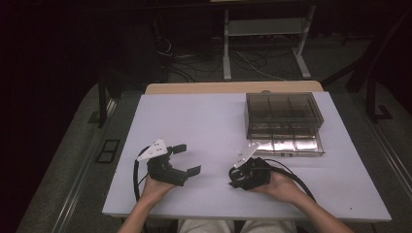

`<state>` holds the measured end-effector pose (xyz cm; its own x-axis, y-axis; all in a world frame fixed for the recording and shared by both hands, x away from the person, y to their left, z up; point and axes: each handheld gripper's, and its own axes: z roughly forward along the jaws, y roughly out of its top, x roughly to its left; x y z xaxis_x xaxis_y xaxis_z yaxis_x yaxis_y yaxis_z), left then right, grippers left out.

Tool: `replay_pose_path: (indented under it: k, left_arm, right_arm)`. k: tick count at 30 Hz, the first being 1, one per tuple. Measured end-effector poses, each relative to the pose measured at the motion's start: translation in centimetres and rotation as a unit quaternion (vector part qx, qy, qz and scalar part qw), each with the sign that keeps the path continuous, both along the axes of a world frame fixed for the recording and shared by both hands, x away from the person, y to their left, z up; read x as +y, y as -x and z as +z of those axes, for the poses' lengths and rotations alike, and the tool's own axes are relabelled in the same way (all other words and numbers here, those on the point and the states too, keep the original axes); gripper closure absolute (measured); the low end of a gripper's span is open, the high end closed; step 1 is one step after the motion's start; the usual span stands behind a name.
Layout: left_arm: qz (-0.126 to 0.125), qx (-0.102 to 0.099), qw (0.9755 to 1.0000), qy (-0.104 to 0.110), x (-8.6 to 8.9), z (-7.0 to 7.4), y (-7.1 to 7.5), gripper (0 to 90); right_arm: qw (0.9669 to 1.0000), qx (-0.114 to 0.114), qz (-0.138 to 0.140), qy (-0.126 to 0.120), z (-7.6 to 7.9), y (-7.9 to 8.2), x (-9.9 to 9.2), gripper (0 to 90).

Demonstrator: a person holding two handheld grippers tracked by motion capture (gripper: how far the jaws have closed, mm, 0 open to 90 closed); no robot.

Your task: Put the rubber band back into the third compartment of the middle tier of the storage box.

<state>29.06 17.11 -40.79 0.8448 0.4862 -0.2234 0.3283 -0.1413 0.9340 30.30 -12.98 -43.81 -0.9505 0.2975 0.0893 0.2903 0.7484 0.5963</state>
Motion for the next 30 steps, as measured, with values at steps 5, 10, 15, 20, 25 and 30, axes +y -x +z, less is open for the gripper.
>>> replay_pose_path:
  k: [5, 10, 15, 20, 25, 30]
  left_arm:
    - [0.001, 0.0, 1.0, 0.001, 0.01, 0.02, 0.02, 0.0]
    - [0.0, 0.0, 1.0, 0.001, 0.0, 0.01, 0.01, 0.0]
    - [-0.002, 0.001, 1.0, 0.0, -0.04, -0.01, -0.01, 0.0]
    - [-0.002, 0.001, 1.0, -0.001, -0.07, -0.01, 0.0, 0.0]
    - [-0.002, 0.001, 1.0, -0.001, -0.07, -0.01, 0.0, 0.0]
    - [-0.002, 0.001, 1.0, -0.002, -0.1, -0.04, -0.04, 0.0]
  right_arm:
    - [1.0, -0.005, -0.005, 0.002, 0.0, 0.19, 0.03, 70.0]
    - [0.9999, -0.011, -0.003, 0.002, -0.05, 0.11, -0.01, 72.7]
    - [0.9999, -0.017, -0.004, 0.002, -0.08, 0.14, -0.01, 74.5]
    - [0.9998, -0.018, -0.007, 0.003, -0.08, 0.16, 0.0, 76.3]
    - [0.9997, -0.02, -0.01, 0.004, -0.08, 0.19, 0.02, 78.7]
    - [0.9996, -0.022, -0.016, 0.007, -0.05, 0.23, 0.06, 81.6]
